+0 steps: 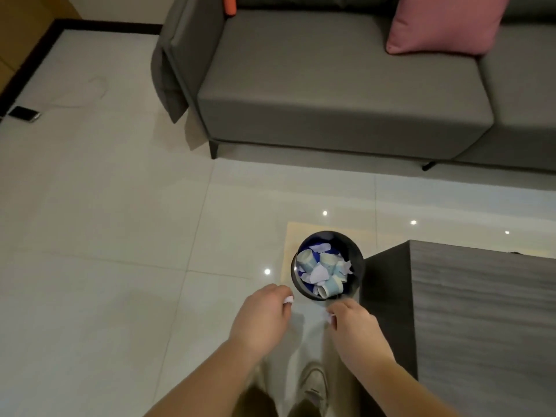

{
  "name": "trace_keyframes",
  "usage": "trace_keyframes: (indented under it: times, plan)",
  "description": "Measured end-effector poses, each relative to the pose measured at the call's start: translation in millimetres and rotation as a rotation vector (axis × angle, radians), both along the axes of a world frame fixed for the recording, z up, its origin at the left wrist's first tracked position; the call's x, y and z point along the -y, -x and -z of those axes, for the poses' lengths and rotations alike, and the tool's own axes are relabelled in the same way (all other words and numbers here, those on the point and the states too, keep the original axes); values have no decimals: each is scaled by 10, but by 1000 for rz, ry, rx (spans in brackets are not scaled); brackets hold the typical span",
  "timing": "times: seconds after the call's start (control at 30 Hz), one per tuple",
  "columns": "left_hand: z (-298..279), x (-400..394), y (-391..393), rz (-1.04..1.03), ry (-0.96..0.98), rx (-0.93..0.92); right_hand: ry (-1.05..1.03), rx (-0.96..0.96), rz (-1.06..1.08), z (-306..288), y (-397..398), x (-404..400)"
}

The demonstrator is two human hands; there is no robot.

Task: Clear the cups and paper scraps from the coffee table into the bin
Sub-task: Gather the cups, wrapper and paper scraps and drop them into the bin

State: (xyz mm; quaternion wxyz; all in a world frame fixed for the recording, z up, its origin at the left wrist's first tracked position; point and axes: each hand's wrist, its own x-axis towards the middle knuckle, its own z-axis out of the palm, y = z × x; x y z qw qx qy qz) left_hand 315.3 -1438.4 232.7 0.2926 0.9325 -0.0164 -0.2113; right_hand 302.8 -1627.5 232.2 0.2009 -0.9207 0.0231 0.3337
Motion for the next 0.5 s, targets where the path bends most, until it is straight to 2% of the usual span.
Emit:
trace_keyframes:
  times: [0.3, 0.5]
  plan:
    - [153, 99, -1080, 242, -12, -71, 66, -2, 205, 150, -623, -38]
    - [352, 307, -1560, 355, -14, -112, 30, 57, 363, 305, -1026, -1]
